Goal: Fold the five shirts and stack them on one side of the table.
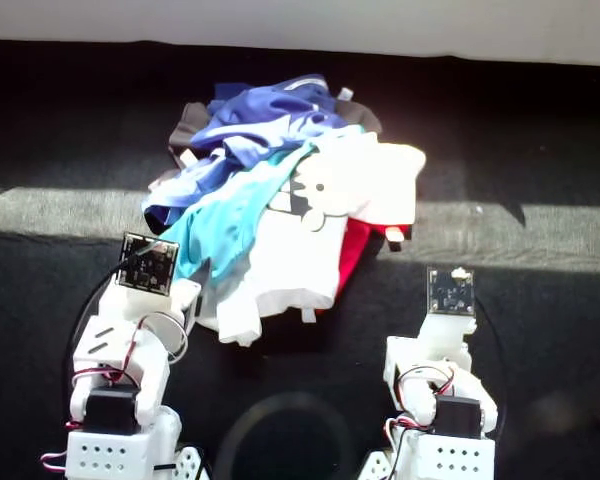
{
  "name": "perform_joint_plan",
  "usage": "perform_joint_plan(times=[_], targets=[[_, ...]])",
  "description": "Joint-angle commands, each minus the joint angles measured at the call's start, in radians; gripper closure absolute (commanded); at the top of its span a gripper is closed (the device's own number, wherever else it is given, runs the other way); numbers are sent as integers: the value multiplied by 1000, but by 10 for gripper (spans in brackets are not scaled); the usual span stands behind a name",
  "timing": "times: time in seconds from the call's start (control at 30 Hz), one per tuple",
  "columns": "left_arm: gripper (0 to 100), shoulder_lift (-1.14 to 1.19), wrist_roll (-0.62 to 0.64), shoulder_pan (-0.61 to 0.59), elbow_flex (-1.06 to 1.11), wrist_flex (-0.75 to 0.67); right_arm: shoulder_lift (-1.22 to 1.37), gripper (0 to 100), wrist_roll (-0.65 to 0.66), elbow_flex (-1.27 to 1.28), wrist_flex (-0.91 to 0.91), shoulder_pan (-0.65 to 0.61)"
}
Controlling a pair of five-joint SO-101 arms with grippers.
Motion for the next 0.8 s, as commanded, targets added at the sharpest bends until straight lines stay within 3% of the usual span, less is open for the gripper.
perform_joint_plan(times=[0.0,0.2,0.4,0.77], targets=[[790,76,12,45,-122,-18,2,992,-3,117,5,-2],[765,526,84,61,-572,172,2,992,-3,117,5,-2],[698,1106,150,165,-1052,431,2,992,-3,117,5,-2],[694,1860,232,357,-1537,463,2,992,-3,117,5,-2]])
